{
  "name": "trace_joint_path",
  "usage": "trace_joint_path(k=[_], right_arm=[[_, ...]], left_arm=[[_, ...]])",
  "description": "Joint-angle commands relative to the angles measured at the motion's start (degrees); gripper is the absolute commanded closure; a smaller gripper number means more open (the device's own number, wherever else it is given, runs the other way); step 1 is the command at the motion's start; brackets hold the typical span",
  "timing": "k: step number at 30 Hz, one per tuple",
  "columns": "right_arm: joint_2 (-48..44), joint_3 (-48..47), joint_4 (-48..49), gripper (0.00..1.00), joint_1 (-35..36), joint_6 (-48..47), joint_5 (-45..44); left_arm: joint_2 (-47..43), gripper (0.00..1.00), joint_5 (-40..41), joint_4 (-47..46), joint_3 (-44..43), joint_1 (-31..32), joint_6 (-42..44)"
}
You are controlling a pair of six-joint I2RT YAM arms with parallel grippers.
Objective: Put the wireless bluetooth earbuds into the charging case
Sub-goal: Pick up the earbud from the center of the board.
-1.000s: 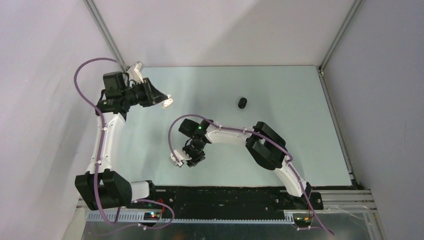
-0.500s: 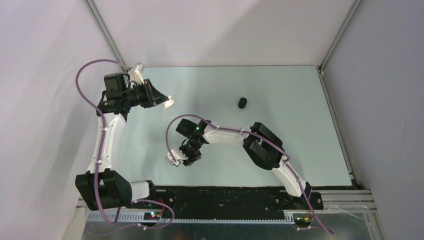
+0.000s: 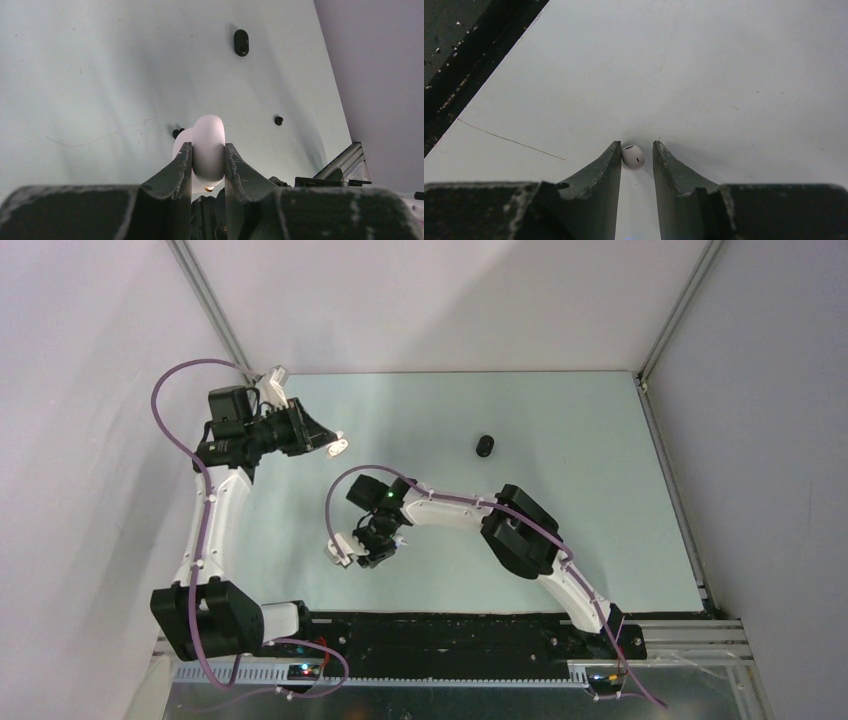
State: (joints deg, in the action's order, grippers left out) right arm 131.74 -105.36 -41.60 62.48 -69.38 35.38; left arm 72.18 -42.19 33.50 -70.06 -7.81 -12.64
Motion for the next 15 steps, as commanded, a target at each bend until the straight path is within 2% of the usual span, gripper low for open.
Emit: trace_joint_path(k=[1, 15], right_arm=[[1.26, -3.06, -1.06, 0.66, 0.16, 3.05, 0.59], [1.63, -3.34, -2.46, 0.65, -0.87, 8.35, -1.75]], left_arm=[[-1.37, 1.00, -1.25, -2.05, -0.32, -0.52, -0.98], [-0.68, 1.00, -1.44, -2.30, -0.57, -0.52, -1.28]])
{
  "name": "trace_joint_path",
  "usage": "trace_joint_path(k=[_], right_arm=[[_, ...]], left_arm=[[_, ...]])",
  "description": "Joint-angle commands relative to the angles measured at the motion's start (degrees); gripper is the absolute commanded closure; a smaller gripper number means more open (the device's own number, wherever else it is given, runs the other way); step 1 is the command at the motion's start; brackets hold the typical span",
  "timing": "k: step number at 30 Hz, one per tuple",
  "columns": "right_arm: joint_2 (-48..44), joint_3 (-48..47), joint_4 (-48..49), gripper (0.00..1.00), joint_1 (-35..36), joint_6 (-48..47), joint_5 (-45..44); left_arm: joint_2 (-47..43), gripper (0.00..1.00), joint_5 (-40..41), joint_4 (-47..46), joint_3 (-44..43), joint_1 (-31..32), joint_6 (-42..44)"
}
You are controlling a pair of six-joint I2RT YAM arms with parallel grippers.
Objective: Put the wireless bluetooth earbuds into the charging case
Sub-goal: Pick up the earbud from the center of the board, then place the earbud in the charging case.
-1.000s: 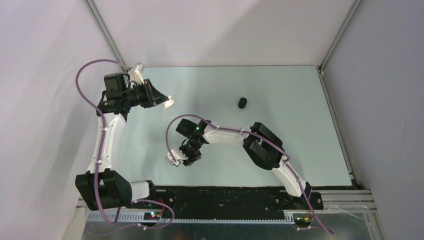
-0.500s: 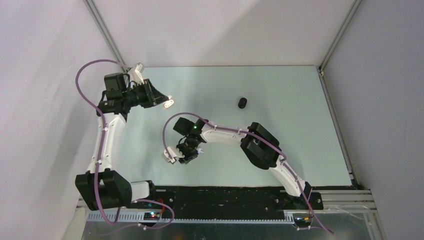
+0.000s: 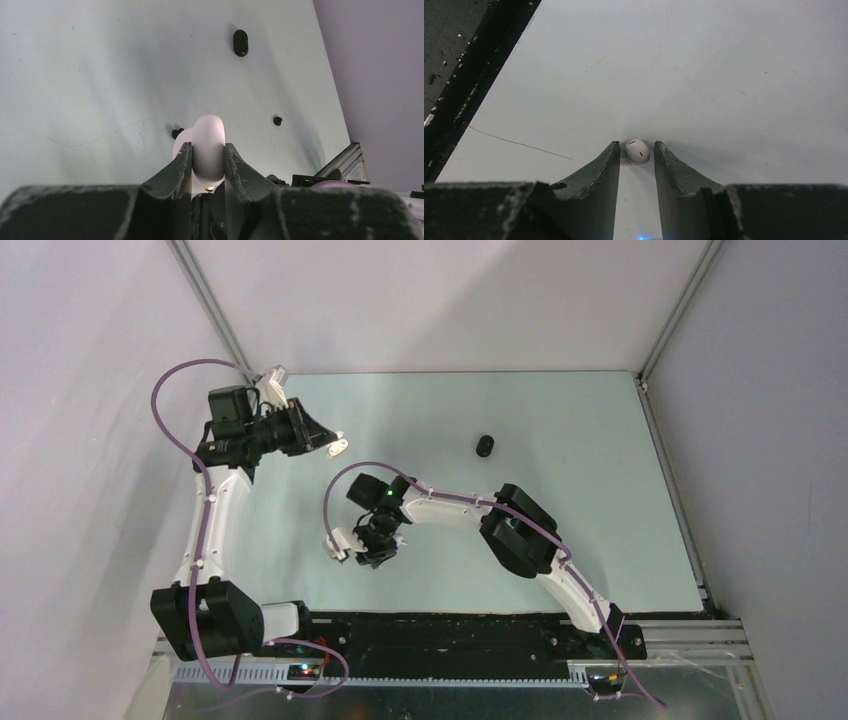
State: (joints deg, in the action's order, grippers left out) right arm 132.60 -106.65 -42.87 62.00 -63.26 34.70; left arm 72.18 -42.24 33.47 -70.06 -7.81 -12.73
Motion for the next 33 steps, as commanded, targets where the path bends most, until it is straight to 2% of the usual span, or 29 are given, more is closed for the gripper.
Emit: trace_joint_path(k=[1, 9, 16, 17, 19, 23, 27, 31, 33], right_arm=[[0.77, -2.07, -1.08, 0.65, -0.43, 2.68, -1.22], [0.97, -2.40, -1.05, 0.72, -0.48, 4.49, -1.58], [-1.66, -2.90, -0.31, 0.99, -1.14, 9.02, 2.57], [-2.62, -2.17, 0.28, 1.00, -1.65, 9.95, 3.10], [-7.04, 0.81, 3.59, 1.00, -3.02, 14.83, 4.72], [-24.35, 11.63, 15.39, 1.00, -7.02, 22.89, 6.89], [-39.61, 21.76, 26.52, 1.00, -10.31, 26.98, 5.81], [-51.81, 31.36, 40.77, 1.00, -10.86, 29.58, -2.26], [-55.44, 35.17, 51.99, 1.00, -10.33, 29.51, -9.28]], left_arm=[[-0.56, 1.00, -1.45, -2.28, -0.59, -0.53, -1.22], [-0.34, 1.00, -1.60, -2.56, -0.73, -0.49, -1.50], [-0.11, 1.00, -1.33, -2.75, -0.11, -0.49, -0.91], [0.11, 1.00, -1.30, -2.77, 0.09, -0.51, -0.50], [0.57, 1.00, -2.03, -3.39, 0.47, -0.53, 0.26], [1.43, 1.00, -6.61, -7.92, 2.18, -0.41, 1.04], [2.99, 1.00, -10.21, -11.28, 2.35, 0.16, 2.17], [4.02, 1.00, -16.17, -14.02, 1.76, 1.71, 2.75], [3.89, 1.00, -20.41, -14.89, 1.47, 3.93, 3.62]])
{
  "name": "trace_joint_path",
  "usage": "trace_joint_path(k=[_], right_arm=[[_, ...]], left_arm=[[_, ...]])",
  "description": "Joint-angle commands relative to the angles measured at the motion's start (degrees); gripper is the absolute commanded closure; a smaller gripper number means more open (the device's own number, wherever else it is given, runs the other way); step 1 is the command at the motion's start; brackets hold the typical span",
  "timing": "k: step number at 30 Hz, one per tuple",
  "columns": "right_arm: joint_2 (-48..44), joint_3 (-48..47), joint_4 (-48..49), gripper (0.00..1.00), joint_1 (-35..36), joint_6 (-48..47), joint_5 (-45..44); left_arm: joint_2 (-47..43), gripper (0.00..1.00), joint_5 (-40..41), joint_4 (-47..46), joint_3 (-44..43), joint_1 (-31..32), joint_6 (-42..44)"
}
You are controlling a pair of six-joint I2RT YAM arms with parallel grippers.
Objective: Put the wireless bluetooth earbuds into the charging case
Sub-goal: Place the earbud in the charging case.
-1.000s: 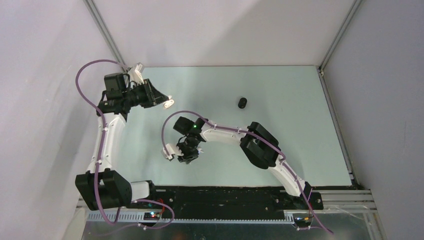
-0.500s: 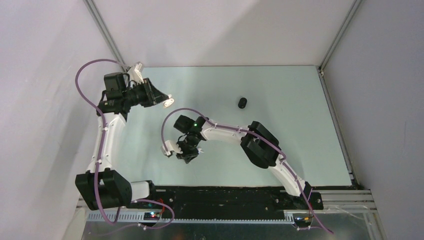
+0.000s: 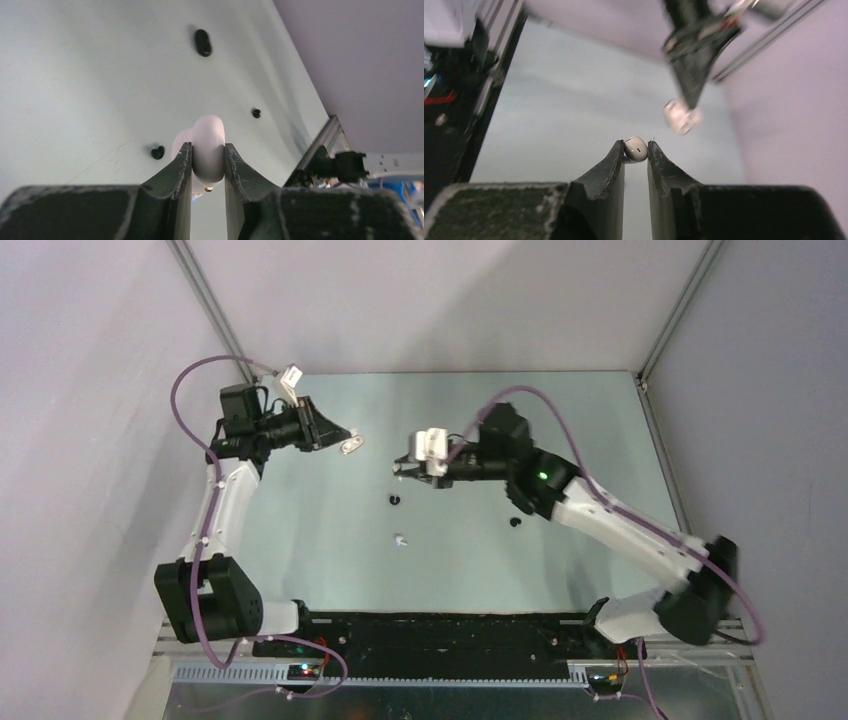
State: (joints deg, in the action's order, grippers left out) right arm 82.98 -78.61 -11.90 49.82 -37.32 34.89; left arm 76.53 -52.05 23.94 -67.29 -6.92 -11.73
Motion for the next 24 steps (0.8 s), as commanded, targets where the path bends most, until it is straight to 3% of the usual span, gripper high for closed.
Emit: trace_joint_path(k=[1, 9, 15, 24], right_arm=[[-6.52, 8.57, 23.01, 1.00, 2.45, 2.52, -11.02], [-7.58, 10.86, 31.32, 1.00, 5.46, -5.69, -21.84], [-7.25, 13.16, 35.59, 1.00, 6.86, -11.64, -24.26], [-8.73, 16.51, 36.38, 1.00, 7.20, -19.11, -22.35]], left_arm=[[-0.94, 1.00, -11.92, -5.68, -1.23, 3.70, 3.58], [-2.47, 1.00, -20.81, -6.88, -0.44, 8.84, 3.10], [-4.20, 1.00, -20.64, -6.86, 1.12, 10.86, -1.39], [-0.29, 1.00, -21.54, -6.89, -0.53, 11.23, -18.17]])
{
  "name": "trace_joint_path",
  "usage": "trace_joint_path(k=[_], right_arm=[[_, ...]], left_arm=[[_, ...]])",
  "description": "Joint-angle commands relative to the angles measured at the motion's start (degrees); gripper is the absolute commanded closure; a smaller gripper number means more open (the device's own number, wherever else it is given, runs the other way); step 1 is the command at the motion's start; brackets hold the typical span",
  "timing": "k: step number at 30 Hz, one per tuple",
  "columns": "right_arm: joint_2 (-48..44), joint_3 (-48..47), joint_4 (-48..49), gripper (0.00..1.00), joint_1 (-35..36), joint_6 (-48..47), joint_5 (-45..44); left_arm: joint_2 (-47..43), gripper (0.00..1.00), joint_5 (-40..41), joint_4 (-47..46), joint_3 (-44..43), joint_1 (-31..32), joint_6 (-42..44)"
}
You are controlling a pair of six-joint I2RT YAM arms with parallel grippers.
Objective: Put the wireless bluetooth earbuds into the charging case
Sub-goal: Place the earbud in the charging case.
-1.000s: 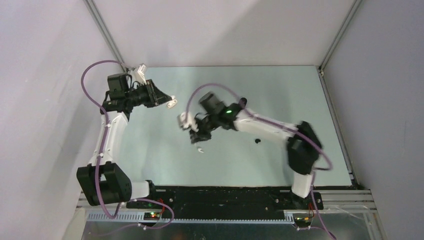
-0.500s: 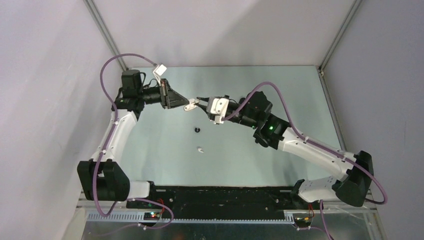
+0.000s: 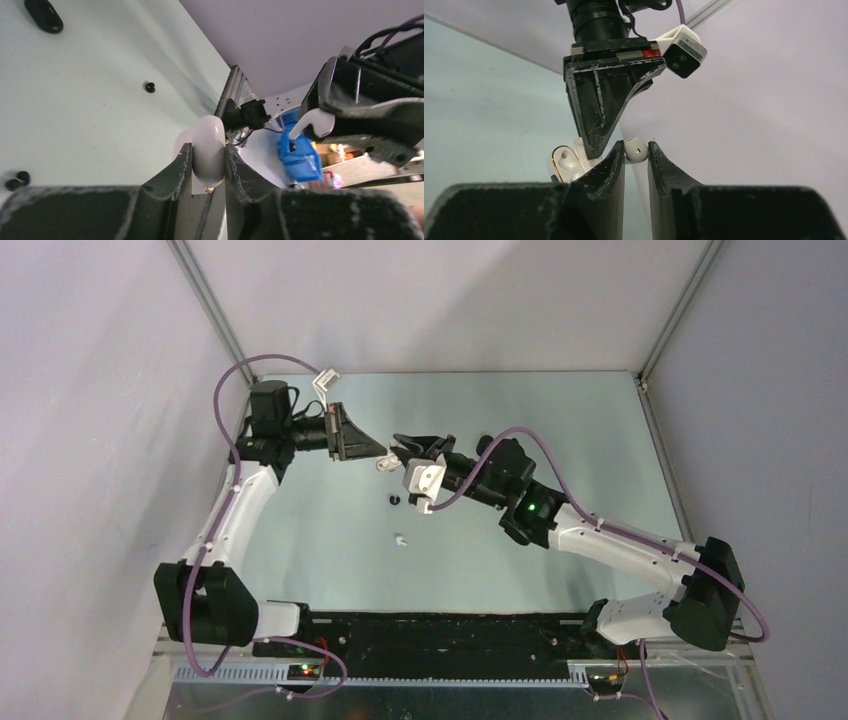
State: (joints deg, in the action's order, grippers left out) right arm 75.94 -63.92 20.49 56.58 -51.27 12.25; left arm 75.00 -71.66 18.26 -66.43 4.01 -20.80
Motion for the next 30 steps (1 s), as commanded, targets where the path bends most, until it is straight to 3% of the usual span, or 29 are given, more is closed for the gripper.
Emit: trace_joint_path(k=[1, 30], right_arm=[[-1.86, 2.24, 4.50, 1.00, 0.53, -5.73, 0.44], [0.24, 6.64, 7.83, 1.00, 0.08, -11.36, 0.89]], left_arm=[[1.43, 1.00, -1.83, -1.25, -1.27, 0.34, -10.63], [1.81, 1.00, -5.27, -1.22, -0.71, 0.71, -15.24]])
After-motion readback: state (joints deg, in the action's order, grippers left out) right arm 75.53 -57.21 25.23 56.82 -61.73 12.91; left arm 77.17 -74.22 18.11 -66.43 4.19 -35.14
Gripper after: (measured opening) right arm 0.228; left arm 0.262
